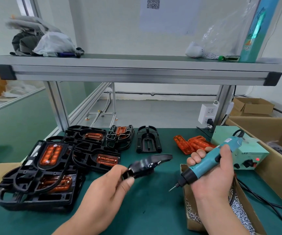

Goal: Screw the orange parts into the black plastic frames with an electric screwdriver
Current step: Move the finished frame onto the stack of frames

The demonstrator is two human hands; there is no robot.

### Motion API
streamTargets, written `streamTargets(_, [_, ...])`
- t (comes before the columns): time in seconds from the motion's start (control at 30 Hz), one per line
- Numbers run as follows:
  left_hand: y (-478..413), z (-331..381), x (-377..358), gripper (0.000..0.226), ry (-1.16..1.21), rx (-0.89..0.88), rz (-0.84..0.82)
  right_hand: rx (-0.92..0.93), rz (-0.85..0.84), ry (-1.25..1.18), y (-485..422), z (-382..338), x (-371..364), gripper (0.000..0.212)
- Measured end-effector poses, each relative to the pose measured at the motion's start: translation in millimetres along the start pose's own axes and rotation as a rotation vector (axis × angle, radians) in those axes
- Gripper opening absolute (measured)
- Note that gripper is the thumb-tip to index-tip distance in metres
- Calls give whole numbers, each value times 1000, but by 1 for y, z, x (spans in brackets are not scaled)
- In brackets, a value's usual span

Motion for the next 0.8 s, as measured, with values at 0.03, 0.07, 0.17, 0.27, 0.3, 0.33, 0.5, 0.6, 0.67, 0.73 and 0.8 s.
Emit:
streamTargets(0.03, [0,1,2,39,88,15,2,-3,2,-3,0,-1,0,40])
streamTargets(0.07, [-2,2,5,46,199,59,2,-10,4,-6,1,-2,-1,40])
streamTargets(0.17, [-7,-2,9,50,584,303,-95,-20,17,-8,-1,-1,2,40])
streamTargets(0.27, [-10,-8,9,33,731,512,-276,-20,19,-5,-4,2,9,40])
streamTargets(0.3, [-9,-10,10,33,709,547,-326,-23,18,-1,-5,3,10,40])
streamTargets(0.33, [-9,-13,10,35,661,572,-362,-29,16,0,-6,4,11,40])
streamTargets(0.5, [-5,-22,18,63,109,573,-533,-21,0,0,-9,7,18,38])
streamTargets(0.6, [-1,-20,22,64,-46,541,-637,-33,-8,4,-12,9,23,39])
streamTargets(0.67, [0,-17,25,64,-86,527,-672,-34,2,11,-14,11,27,40])
streamTargets(0.73, [0,-14,28,66,-97,506,-672,-43,4,16,-15,12,30,40])
streamTargets(0.8, [-1,-11,30,66,-48,464,-594,-46,4,17,-16,13,31,40])
Point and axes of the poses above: each hand's wrist, its own y-axis away from the middle knuckle, its own x-axis out of the back of the hand, z = x × y, the point moved 1 cm from there along -y, towards the middle knuckle, and after that the axes turned 9 degrees about -z, right-handed, at the moved point
